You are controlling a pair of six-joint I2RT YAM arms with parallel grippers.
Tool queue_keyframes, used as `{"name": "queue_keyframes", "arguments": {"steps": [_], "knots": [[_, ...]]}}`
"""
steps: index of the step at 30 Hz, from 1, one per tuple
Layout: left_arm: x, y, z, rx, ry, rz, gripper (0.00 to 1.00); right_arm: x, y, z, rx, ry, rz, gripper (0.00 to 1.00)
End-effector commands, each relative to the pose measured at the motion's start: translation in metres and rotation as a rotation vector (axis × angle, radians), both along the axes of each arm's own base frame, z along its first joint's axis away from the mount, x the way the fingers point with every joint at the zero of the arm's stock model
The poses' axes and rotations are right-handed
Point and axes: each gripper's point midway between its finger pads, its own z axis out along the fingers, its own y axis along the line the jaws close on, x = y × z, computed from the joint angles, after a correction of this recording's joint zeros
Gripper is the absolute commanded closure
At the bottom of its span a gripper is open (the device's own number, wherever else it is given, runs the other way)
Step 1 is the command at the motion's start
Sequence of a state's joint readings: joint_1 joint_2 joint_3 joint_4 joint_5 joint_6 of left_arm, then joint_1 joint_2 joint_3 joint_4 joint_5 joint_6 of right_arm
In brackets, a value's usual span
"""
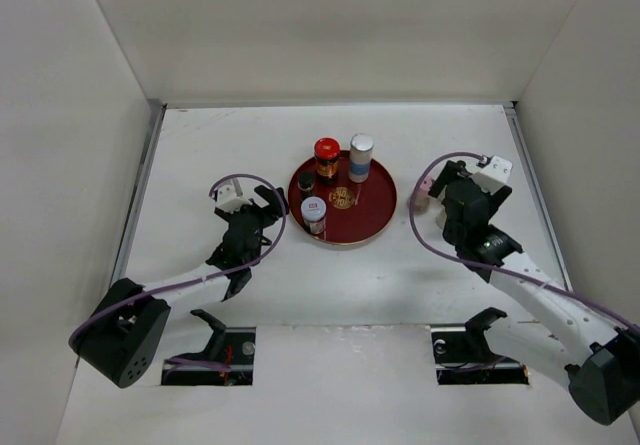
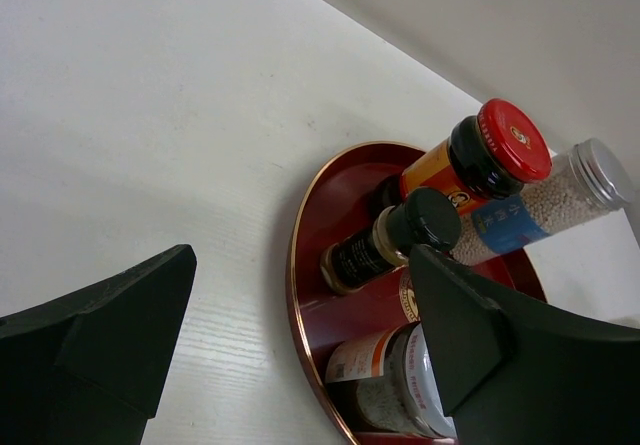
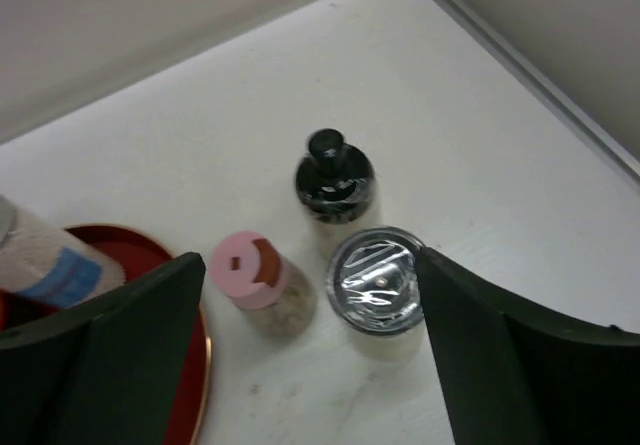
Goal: Organize the condiment bottles
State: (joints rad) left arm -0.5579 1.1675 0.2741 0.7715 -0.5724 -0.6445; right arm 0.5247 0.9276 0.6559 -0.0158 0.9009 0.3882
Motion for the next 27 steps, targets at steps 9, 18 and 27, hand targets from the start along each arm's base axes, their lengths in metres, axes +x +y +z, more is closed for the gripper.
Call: {"name": "queue_keyframes", "arguments": {"steps": [9,18,27], "knots": [[0.0,-0.006,0.016,-0.045,-0.054,-0.016,0.12,0.013,-0.02,-0.066,0.019,0.204,-0.056,0.0],[0.0,-0.009,0.014,-0.042,-0.048,-0.022,0.12,0.034,-0.029,-0.091,0.072,0.228,-0.052,0.17],[0.001,-0.009,0.013,-0.039,-0.044,-0.022,0.12,0.011,-0.04,-0.043,0.063,0.073,-0.132,0.42]]}}
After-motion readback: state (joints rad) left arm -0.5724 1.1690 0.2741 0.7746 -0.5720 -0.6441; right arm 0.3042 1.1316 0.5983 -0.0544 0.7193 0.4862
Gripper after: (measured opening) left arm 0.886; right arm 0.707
